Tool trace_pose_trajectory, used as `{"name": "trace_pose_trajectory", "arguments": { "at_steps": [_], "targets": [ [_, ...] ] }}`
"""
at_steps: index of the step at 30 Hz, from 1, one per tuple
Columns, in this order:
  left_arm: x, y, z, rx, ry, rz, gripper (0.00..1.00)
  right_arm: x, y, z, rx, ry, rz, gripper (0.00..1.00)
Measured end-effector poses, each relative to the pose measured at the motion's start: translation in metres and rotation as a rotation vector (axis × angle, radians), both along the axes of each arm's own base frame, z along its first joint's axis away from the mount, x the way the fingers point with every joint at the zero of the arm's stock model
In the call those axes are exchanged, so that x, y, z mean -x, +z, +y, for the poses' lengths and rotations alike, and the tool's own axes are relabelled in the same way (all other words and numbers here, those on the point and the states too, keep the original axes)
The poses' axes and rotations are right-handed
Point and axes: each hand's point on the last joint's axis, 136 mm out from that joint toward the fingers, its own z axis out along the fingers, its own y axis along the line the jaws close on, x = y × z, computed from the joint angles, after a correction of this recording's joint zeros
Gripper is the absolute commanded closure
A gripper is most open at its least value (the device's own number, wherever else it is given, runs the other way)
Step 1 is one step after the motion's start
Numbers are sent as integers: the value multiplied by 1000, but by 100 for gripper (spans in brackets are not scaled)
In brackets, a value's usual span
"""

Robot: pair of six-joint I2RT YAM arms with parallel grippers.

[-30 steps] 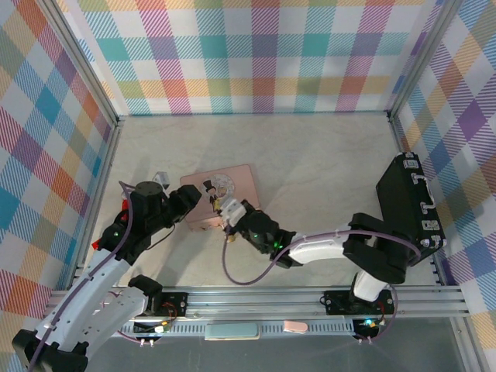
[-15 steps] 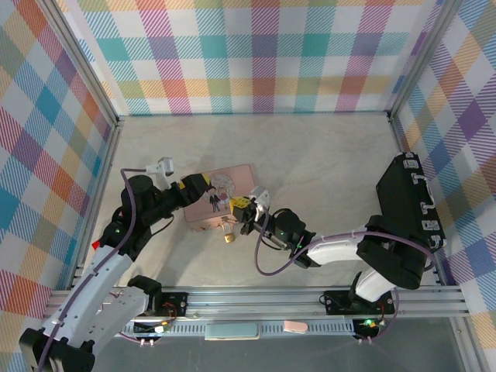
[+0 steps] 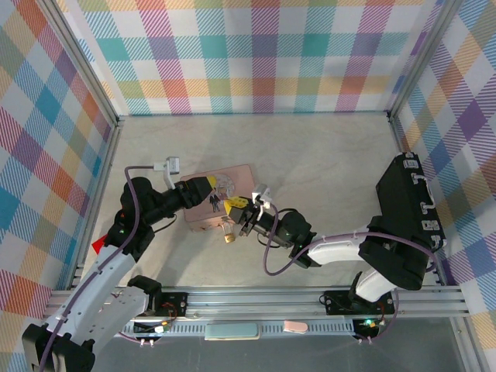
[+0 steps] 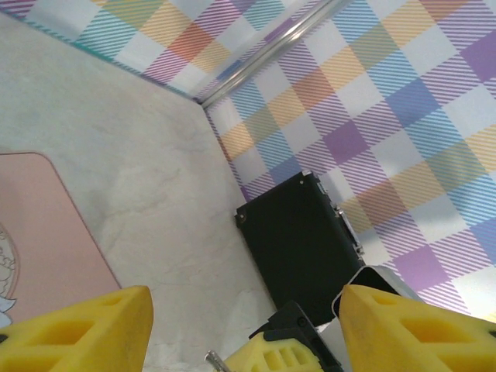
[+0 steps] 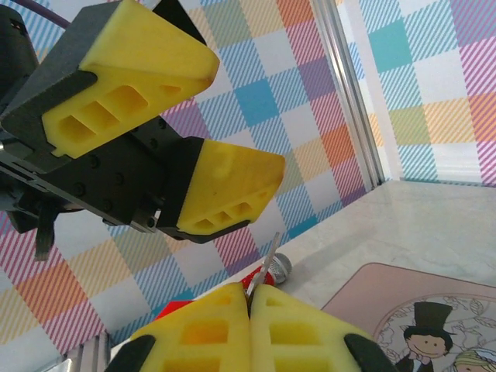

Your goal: Unlock the padlock with the key

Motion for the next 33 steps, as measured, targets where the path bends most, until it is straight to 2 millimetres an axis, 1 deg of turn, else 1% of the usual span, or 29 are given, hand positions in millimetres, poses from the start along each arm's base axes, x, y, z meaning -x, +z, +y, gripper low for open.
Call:
{"name": "trace_pose_trajectory", "arguments": {
  "at_steps": [10,13,18,22,27,33],
  "targets": [
    [9,6,-16,24,-85,-20,41,5,20,7,-59,53,2,100],
    [12,6,-19,25,-99,-21,45,6,22,7,-70,60,1,100],
    [15,6,-21,25,-117,-22,54,7,27,7,-84,65,-4,100],
    [17,7,-24,26,-133,-26,55,7,28,7,-89,65,-6,100],
    [20,9,-28,32,-159,-34,59,6,32,5,-106,65,0,100],
    [24,12,-32,39,-181,-48,64,4,41,0,-133,61,1,100]
  ]
}}
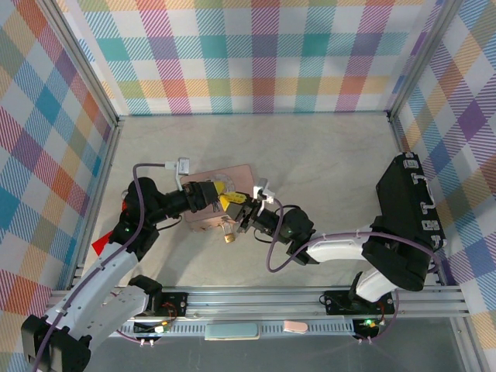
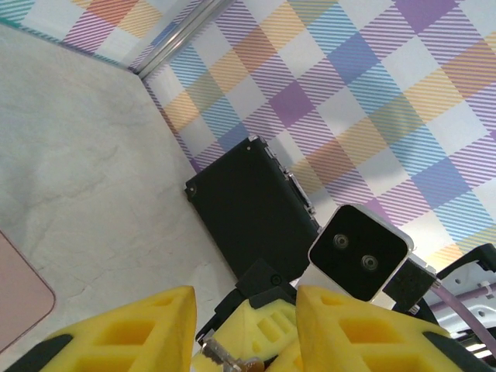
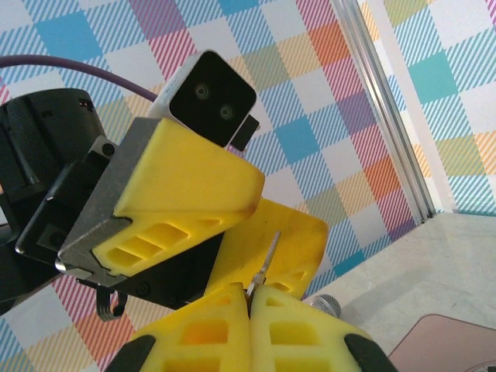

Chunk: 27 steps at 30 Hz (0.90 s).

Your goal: Unlock the padlock with the key

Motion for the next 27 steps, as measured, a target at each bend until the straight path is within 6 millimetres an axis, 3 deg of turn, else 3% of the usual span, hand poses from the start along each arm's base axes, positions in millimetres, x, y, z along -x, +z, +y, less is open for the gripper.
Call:
{"name": "trace_pose_trajectory", "arguments": {
  "at_steps": [27],
  "targets": [
    [0,1,-2,21,11,4,91,-10,6,-8,-61,1,74,100]
  ]
}}
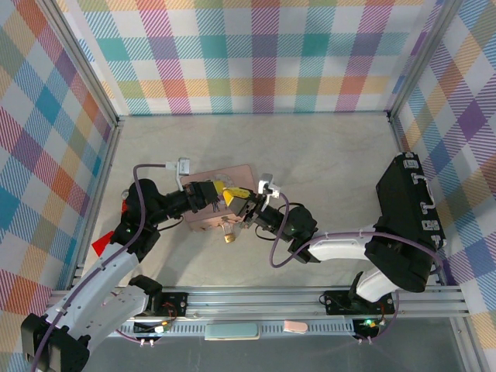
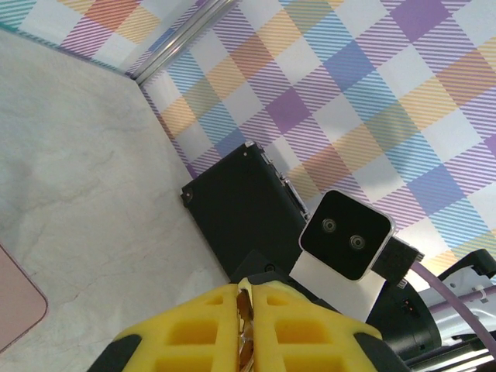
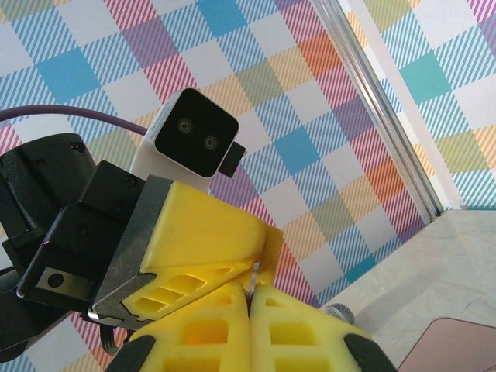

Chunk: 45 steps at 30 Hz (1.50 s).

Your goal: Unlock the padlock with the key

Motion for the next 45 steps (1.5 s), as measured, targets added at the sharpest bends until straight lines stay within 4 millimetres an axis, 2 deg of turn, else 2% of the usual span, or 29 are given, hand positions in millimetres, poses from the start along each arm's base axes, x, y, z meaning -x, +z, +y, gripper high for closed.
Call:
{"name": "trace_pose_trajectory", "arguments": {
  "at_steps": [6,9,10,13,18,24,28,38,45],
  "targets": [
    [0,1,0,3,5,0,93,-1,0,-1,-10,11,18,100],
    [0,1,0,7,4,3,76,-1,0,-1,-13,21,23,100],
    [1,1,-1,8,-1,5,74,-1,0,-1,-13,25,28,100],
    [4,5,-4,20,-17,-6,72,-1,-1,-1,-9,36,25,100],
    [4,6,-4,24,-19,-4,75,0,0,0,-8,48,19,100],
    [4,5,-4,22,-20,-3,71,2,-1,1,-5,62,19,100],
    [4,3,-5,10,-16,-4,63,2,-4,2,9,66,26,100],
    [-2,-8,-8,-11,-14,23,60,2,-11,4,33,73,39,100],
    [-3,-10,-7,-18,-10,29,72,2,-11,4,34,73,40,100]
  ]
}}
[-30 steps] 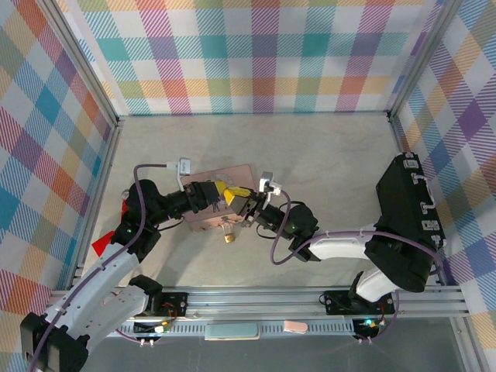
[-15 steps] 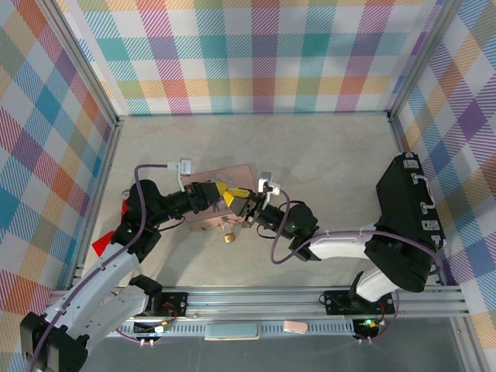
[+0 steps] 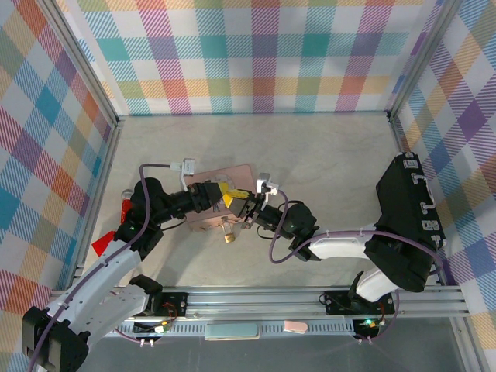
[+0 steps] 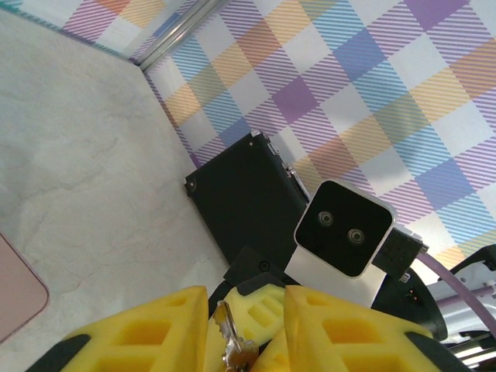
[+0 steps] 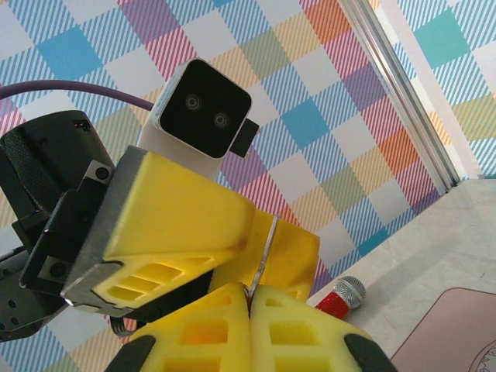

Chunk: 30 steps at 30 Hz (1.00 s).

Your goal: Unlock the padlock with the key

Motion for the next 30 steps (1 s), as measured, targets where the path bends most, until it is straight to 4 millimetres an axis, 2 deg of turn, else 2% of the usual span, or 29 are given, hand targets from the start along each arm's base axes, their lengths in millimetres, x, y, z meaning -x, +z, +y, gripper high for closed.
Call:
{"name": "trace_pose_trajectory", "arguments": {
  "at_steps": [18,25,27,30],
  "targets": [
    [-4,-2,3,-5,33,11,100,-1,-2,0,3,-8,5,99],
    [-7,-5,8,-16,79,26,100,-6,-11,-2,25,-33,38,62],
    [-9,-5,11,-19,101,26,100,-10,-15,-6,31,-53,55,56],
    [-11,-6,16,-33,137,32,100,-13,-22,-10,41,-75,77,54]
  ]
}}
